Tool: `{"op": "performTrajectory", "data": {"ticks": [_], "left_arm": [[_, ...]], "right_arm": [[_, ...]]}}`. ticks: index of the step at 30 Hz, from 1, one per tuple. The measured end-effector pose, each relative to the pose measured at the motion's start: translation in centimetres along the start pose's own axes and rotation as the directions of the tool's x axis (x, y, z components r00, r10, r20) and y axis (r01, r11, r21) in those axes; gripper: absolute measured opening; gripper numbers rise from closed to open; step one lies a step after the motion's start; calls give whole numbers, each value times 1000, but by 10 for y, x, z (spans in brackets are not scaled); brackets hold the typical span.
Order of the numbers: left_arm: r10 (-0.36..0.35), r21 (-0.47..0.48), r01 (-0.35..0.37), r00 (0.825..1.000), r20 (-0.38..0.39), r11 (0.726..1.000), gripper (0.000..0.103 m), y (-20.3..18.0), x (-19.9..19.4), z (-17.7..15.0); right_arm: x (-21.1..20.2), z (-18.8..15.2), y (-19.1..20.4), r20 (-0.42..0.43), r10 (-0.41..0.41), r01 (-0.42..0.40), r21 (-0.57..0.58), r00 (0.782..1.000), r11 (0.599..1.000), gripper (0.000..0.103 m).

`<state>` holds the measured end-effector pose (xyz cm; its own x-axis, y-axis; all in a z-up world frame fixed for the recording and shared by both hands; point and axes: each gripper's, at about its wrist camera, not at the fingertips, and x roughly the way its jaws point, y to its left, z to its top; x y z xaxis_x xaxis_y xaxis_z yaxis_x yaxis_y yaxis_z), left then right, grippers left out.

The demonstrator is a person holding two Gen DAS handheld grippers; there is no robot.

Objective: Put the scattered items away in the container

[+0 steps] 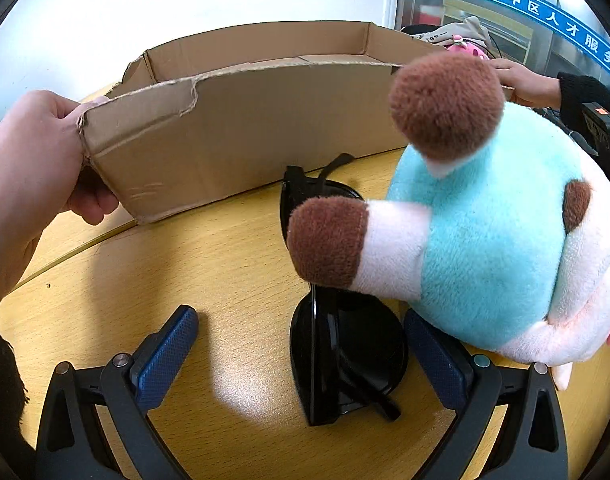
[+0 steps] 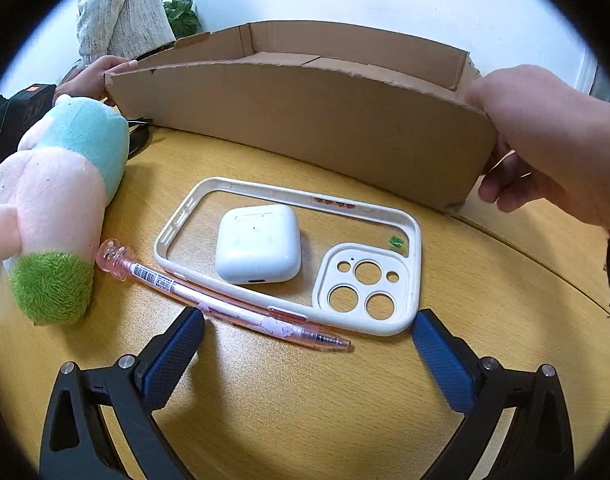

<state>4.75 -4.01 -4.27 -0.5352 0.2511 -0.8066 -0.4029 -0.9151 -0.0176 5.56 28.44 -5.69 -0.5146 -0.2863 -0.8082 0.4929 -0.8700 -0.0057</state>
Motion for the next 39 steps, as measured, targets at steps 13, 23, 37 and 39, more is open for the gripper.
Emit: {"op": "performTrajectory", "data": {"ticks": [13, 23, 37, 39], "left_arm": [[1, -2, -1, 1000, 0, 1000, 103, -1, 0, -1], [3, -3, -3, 1000, 0, 1000, 103, -1, 0, -1], [8, -8, -8, 1000, -2, 1000, 103, 1, -3, -2], [33, -38, -33, 999, -16, 999, 103, 4, -8, -6]], "right_arm": [[0, -1, 0, 0, -1, 1, 0, 1000, 1000, 103], [-1, -1, 0, 0, -1, 1, 0, 1000, 1000, 103], [-16, -23, 21, -33, -73, 77, 107, 997, 991, 103], [-30, -34, 32, -17, -94, 96, 121, 995, 988, 103]]}}
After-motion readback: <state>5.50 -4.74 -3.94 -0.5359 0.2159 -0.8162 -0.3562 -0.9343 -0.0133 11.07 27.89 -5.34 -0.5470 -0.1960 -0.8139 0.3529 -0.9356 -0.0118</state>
